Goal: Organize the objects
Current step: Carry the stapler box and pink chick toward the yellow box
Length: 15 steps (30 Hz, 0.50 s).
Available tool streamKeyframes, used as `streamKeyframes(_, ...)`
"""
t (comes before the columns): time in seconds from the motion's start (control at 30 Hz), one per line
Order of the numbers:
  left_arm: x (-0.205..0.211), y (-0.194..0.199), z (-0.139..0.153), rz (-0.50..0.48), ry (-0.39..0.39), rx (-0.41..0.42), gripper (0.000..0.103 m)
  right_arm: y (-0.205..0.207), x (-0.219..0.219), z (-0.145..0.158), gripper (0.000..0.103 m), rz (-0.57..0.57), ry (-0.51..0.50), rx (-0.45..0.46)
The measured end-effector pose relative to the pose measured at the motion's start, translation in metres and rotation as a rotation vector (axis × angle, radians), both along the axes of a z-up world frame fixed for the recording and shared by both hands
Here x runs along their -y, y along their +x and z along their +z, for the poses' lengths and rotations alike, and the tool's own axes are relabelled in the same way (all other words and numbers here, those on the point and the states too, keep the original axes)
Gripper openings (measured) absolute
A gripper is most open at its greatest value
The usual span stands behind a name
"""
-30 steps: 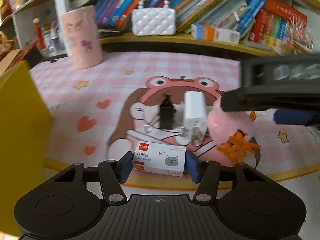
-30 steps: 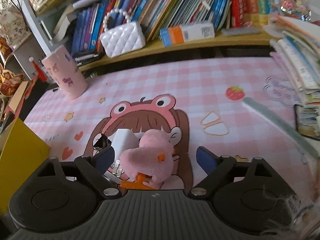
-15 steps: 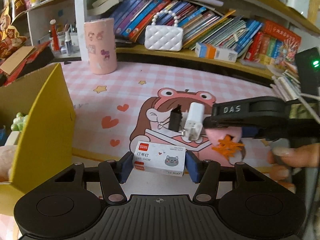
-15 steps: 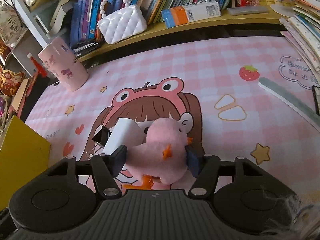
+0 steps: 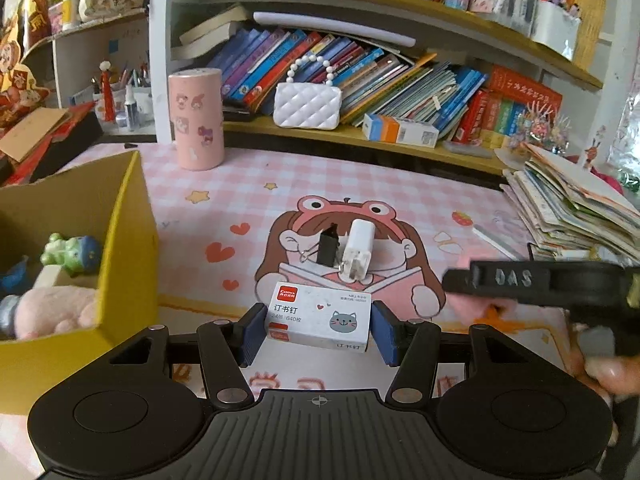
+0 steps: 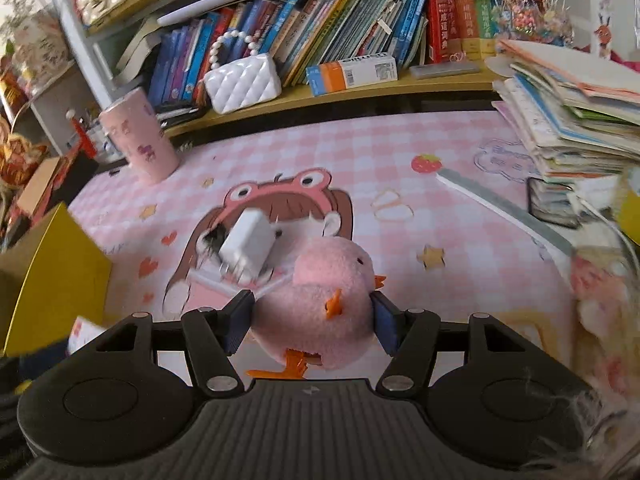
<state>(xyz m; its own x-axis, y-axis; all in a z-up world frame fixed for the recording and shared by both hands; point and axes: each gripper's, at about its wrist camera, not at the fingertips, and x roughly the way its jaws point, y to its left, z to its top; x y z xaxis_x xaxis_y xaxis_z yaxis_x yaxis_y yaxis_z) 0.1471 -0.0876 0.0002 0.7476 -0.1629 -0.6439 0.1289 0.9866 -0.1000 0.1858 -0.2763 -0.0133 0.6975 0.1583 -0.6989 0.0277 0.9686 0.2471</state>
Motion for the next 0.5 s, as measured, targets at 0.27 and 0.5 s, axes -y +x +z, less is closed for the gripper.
streamKeyframes(0.27,-0.035,-0.052,0.006,0.002,-0.010,0.010,0.054,-0.076,-0.056,0.006,0.060,0.111,-0.123,0.050)
streamKeyframes(0.5,-0.083,-0.090,0.009,0.062,-0.024,0.022,0.054,-0.113,-0.110,0.011,0.060,0.198,-0.137,0.055)
